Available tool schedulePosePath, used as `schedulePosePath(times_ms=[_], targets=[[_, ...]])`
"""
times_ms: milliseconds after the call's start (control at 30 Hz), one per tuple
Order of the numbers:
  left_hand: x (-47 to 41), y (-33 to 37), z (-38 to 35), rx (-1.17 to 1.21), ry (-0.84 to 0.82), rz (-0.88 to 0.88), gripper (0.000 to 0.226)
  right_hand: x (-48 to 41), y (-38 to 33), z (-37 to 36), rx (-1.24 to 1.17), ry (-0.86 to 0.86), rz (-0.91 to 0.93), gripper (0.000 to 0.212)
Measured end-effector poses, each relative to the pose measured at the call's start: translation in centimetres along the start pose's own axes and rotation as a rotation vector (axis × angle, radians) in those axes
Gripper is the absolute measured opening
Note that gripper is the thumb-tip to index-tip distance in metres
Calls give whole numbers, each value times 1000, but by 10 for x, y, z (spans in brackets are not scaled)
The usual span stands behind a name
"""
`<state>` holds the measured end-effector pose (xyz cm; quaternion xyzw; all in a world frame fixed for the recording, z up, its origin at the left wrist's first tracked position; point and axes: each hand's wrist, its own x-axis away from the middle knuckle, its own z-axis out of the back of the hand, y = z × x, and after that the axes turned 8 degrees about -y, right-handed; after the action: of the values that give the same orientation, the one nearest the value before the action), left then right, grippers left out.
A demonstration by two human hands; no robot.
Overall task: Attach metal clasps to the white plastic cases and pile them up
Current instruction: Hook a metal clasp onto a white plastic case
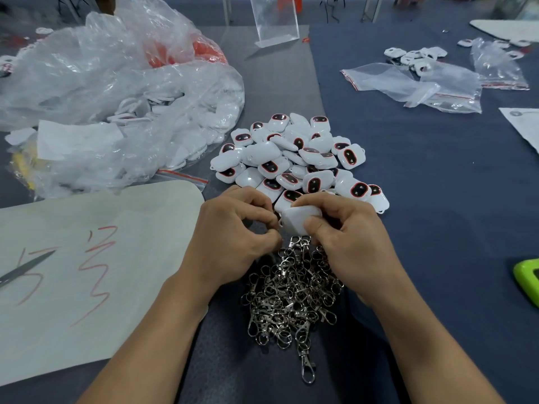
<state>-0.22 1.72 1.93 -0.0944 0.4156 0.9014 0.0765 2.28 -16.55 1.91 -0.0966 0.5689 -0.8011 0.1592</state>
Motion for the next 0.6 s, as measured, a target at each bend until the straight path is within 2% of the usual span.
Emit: schedulePosePath(times_ms=[267,367,533,600], targets=[[2,2,-2,-40,-25,-39,6,6,-3,0,164,12,1,27],[2,3,-3,-27,43,-58,8,9,-3,-7,196,-27,29,28],[-2,-2,0,-9,70,51,7,6,-3,-8,126,19,16,28],[-2,0,-1,53,36,77,7,4,-3,-3,11,21,-27,31]])
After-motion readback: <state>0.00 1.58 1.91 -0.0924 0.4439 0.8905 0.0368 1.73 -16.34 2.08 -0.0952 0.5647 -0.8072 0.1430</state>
